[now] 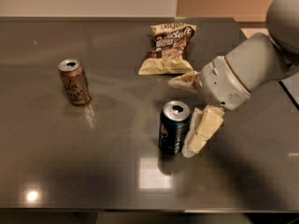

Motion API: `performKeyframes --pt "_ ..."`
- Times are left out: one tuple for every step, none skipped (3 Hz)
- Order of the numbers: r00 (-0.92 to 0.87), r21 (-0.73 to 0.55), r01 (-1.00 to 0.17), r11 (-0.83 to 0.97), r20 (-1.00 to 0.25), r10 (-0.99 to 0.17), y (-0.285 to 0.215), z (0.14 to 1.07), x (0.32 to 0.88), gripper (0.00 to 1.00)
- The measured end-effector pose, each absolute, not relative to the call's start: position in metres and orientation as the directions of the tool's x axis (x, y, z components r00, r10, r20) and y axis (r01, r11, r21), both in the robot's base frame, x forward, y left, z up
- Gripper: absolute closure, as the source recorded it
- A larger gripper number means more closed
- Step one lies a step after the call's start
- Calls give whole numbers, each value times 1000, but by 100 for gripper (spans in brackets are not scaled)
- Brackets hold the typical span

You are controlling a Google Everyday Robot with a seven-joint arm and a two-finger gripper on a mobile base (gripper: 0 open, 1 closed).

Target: Knock pepsi can over

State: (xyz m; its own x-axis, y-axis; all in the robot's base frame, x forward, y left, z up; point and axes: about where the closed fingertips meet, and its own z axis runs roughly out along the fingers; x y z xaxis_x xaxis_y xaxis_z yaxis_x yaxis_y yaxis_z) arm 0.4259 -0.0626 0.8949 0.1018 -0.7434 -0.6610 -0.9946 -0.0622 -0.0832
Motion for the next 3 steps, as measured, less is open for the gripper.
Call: performKeyframes --pt "100 -67 -995 -75 -700 -707 -61 892 427 15" --pt "98 -51 -995 -89 -732 -674 -59 893 426 38" --pt "99 -41 -994 -104 -755 -648 -58 896 424 61"
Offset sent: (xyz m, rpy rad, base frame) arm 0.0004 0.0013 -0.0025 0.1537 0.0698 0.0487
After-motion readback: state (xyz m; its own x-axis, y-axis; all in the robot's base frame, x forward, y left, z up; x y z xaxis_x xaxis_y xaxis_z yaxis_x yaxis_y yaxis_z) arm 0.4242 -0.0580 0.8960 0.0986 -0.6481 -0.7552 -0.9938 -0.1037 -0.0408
